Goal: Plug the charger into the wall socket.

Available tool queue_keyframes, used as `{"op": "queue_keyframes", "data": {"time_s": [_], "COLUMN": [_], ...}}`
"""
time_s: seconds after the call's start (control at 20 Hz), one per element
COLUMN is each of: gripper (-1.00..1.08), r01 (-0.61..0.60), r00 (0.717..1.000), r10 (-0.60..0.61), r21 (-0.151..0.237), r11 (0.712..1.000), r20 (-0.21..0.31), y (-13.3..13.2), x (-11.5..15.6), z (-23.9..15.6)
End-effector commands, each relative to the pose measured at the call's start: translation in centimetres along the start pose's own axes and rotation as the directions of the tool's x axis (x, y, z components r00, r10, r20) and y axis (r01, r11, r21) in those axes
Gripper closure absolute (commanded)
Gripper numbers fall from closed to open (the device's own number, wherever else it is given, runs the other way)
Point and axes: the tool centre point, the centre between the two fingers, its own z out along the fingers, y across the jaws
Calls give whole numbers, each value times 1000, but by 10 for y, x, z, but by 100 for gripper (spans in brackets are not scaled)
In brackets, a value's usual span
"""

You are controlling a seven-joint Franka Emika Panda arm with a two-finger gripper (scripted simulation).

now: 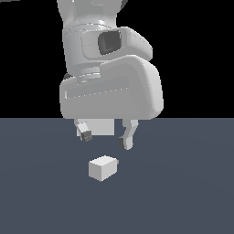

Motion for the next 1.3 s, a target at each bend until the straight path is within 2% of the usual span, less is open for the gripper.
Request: {"op": "queue_keyframes", "data": {"time_s": [0.0,0.95,1.0,1.25], "gripper": [-92,-92,108,108], "r01": [1,1,1,1], "r00": [1000,1000,1000,1000], "r10": [-1,-1,-1,-1], "r21": [0,0,0,0], "r11": [1000,1000,1000,1000], "r20": [0,1,1,1], "y": [0,0,0,0], "x": [0,-8,-8,-8], "z": [0,49,49,49]}}
